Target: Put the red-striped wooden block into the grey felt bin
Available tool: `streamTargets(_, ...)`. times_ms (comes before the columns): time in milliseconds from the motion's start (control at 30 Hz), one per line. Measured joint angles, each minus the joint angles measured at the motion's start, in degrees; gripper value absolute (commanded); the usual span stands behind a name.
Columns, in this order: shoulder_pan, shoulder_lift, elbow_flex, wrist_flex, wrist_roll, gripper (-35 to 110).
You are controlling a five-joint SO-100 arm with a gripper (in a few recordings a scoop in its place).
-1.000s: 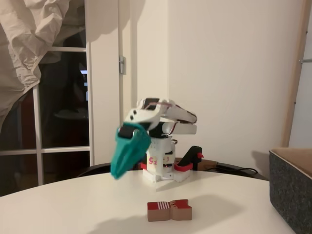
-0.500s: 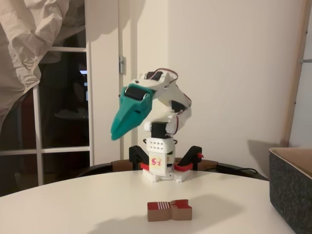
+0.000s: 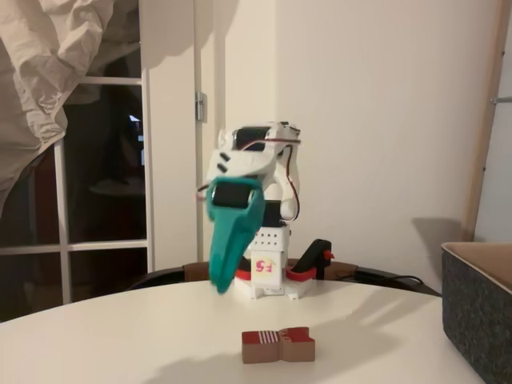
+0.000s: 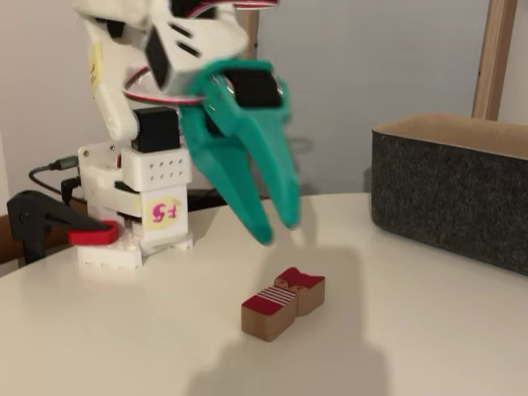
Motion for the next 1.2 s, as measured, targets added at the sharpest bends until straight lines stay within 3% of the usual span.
streamTargets(467, -5.7, -8.0, -0.1, 16.0, -13.1, 22)
streamTargets(767, -7.5, -8.1, -0.1, 24.0, -13.5, 23)
streamTargets(1200, -15.4, -8.2, -0.4, 24.7, -15.8, 29)
